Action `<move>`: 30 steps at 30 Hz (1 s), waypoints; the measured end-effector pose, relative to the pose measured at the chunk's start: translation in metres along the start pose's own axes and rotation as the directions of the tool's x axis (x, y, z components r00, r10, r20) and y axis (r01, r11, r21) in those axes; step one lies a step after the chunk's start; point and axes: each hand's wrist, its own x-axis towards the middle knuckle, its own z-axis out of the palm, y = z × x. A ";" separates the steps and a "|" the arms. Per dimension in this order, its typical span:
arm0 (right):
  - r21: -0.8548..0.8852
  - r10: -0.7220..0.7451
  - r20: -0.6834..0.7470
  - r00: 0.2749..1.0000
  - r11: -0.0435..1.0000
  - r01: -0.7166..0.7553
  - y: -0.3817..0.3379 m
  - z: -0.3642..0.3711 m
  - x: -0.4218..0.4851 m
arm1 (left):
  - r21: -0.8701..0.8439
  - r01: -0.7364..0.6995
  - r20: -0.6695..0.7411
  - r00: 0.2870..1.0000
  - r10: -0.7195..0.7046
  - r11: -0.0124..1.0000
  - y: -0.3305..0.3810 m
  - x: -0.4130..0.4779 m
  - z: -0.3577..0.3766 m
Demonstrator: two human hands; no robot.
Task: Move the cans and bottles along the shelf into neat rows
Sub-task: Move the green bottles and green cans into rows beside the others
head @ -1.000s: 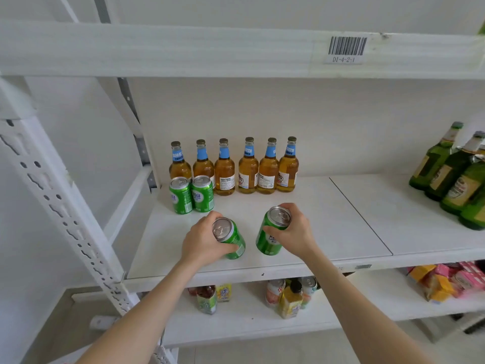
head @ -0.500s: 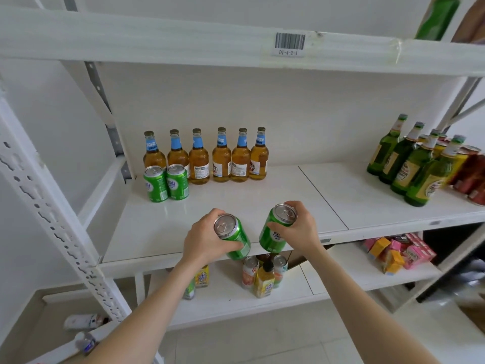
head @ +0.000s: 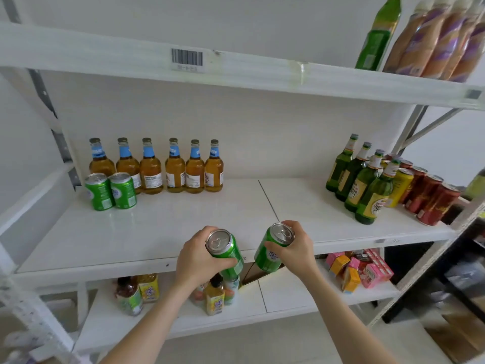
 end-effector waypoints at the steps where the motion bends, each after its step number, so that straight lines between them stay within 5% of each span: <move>1: -0.004 -0.002 0.001 1.000 1.000 0.002 0.007 -0.013 0.002 | -0.004 0.005 0.002 1.000 -0.005 1.000 0.007 -0.002 0.013; 13: -0.010 0.064 -0.005 0.998 0.998 -0.064 0.081 -0.128 0.029 | -0.005 -0.008 0.052 0.999 0.008 1.000 0.068 -0.007 0.139; 30: 0.007 0.010 -0.019 1.000 1.000 -0.009 0.145 -0.193 0.167 | 0.053 -0.001 0.062 0.998 -0.002 0.999 0.130 0.116 0.261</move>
